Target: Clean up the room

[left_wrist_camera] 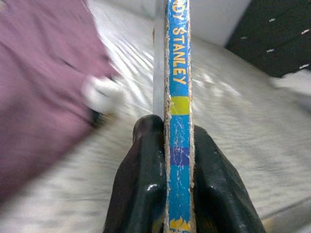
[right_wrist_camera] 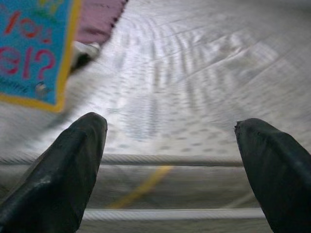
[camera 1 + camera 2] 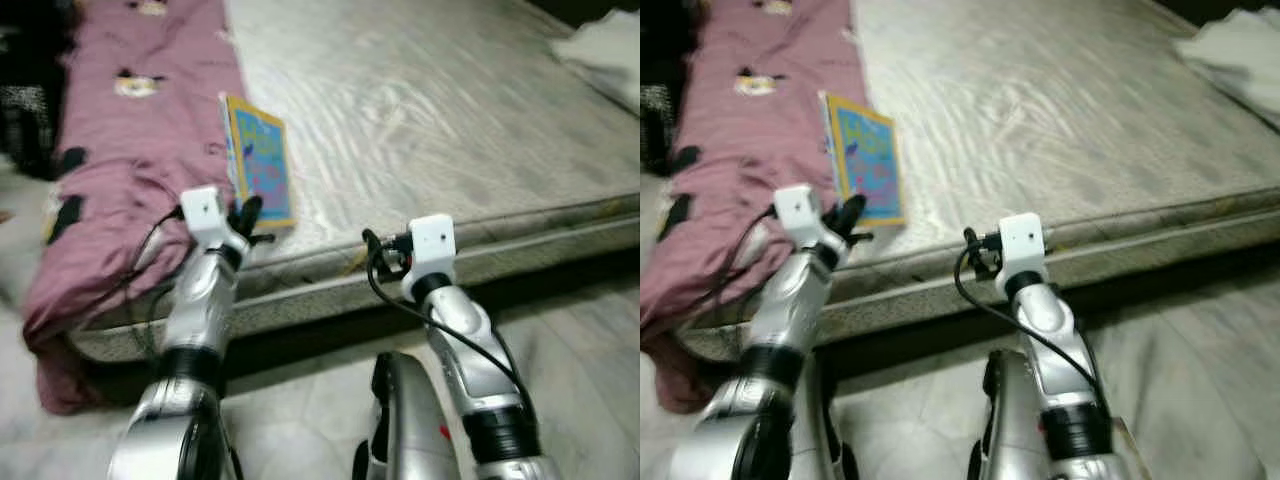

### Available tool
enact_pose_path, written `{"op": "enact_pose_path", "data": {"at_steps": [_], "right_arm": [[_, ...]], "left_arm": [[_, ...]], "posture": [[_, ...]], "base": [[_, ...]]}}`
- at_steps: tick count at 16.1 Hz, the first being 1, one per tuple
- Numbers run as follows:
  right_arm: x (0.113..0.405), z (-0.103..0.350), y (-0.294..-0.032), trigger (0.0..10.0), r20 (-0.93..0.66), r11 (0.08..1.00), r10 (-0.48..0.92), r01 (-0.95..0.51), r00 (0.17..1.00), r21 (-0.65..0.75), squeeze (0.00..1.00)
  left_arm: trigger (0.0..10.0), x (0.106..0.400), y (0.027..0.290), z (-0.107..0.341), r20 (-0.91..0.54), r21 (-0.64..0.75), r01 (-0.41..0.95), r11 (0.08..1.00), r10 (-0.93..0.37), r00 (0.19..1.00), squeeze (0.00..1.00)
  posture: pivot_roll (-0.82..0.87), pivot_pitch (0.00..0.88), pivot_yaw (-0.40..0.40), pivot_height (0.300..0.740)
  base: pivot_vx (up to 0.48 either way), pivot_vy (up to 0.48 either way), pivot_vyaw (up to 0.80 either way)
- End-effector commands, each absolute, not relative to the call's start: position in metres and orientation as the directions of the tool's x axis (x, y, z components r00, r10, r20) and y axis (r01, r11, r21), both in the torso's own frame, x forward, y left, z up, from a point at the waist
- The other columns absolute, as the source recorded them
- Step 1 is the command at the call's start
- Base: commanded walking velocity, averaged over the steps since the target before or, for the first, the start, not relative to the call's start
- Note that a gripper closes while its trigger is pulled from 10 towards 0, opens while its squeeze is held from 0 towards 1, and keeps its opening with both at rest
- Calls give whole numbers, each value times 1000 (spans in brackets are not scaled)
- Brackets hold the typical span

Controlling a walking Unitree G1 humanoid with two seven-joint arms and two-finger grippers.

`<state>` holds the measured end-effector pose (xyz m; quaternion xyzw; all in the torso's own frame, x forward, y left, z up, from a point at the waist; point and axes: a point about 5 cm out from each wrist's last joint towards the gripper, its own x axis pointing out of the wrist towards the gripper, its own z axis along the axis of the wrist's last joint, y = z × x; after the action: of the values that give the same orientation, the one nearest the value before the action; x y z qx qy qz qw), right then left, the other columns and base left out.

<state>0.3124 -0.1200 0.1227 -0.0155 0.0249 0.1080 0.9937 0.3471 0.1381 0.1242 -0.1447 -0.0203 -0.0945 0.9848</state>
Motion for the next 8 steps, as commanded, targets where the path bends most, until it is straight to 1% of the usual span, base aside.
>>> {"op": "enact_pose_path", "data": {"at_steps": [1,4,5,6,7,8], "right_arm": [[311,116,-121,10000,-79,978,208,-205,975,42,0],[306,114,-109,10000,-34,964,216,-208,976,166,0],[305,116,-107,10000,-18,959,224,-216,975,184,0],[306,116,-109,10000,-15,962,204,-197,979,189,0],[307,117,-112,10000,-5,963,179,-174,984,203,0],[309,120,-114,10000,14,958,165,-164,986,235,0]], "left_arm": [[0,342,136,143,139,-214,203,955,-176,975,0],[0,305,155,136,112,-65,85,994,-77,991,0],[1529,297,159,133,108,-25,63,998,-60,992,0],[10000,289,160,128,89,16,53,998,-54,995,0],[10000,284,159,124,61,76,35,997,-40,997,0],[10000,284,154,125,49,101,44,994,-49,998,0]], "posture": [[65,0,-15,497],[84,0,27,497],[84,0,34,497],[81,0,40,497],[79,0,40,497],[75,0,40,506]], "base": [[0,0,0],[0,0,0],[0,0,0],[0,0,0],[0,0,0],[0,0,0]]}}
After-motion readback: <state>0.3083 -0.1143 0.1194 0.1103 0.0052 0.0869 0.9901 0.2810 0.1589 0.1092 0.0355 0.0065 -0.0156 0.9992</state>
